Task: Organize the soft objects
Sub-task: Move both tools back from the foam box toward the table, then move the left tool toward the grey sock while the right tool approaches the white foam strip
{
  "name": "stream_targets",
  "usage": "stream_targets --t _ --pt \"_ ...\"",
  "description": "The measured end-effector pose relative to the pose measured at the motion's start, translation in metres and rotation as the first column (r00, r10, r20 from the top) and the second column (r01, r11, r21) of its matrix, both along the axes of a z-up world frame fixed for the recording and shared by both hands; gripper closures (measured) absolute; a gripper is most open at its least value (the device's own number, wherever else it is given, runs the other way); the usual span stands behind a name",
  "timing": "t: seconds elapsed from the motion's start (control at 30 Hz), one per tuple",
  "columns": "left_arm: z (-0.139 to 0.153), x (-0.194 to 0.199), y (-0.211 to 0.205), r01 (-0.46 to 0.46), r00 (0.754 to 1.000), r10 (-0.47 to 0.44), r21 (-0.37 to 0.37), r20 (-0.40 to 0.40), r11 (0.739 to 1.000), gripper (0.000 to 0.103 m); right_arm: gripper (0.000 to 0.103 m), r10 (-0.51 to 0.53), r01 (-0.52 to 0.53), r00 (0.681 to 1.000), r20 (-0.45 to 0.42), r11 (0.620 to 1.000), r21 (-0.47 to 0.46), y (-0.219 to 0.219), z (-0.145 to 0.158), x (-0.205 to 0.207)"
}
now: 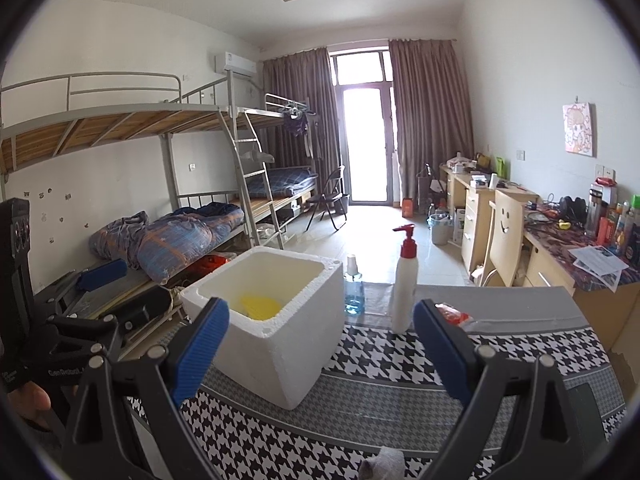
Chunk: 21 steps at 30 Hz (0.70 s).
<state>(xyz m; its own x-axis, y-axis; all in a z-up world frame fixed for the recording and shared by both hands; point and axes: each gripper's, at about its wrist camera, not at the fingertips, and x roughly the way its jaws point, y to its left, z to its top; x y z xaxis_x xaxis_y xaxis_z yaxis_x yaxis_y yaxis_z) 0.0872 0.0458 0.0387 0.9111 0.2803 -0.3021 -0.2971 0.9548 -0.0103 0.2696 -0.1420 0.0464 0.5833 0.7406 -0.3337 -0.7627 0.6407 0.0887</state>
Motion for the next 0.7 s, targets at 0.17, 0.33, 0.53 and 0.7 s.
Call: stream_targets --t 0.17,0.33,0.53,0.7 --pt "-0.003 0.002 -0.008 0.022 1.000 -0.022 -0.008 -0.004 1.000 0.001 0.007 -0.017 0.017 1.000 -0.003 1.000 0.000 -0.007 -0.003 -0.001" --pt "-0.004 0.002 -0.012 0.036 0.999 -0.036 -0.009 -0.003 0.999 0.001 0.007 -0.026 0.026 1.000 -0.004 1.000 0.004 -0.015 -0.005 -0.002" --pt "-0.007 0.003 -0.017 0.058 0.998 -0.058 -0.019 -0.007 0.998 0.001 0.007 -0.038 0.038 0.999 0.000 0.999 0.002 -0.023 -0.007 -0.006" --pt "-0.011 0.003 -0.021 0.075 0.997 -0.075 -0.028 -0.011 0.997 0.001 0.007 -0.049 0.049 0.999 0.004 0.999 -0.001 -0.030 -0.011 -0.006"
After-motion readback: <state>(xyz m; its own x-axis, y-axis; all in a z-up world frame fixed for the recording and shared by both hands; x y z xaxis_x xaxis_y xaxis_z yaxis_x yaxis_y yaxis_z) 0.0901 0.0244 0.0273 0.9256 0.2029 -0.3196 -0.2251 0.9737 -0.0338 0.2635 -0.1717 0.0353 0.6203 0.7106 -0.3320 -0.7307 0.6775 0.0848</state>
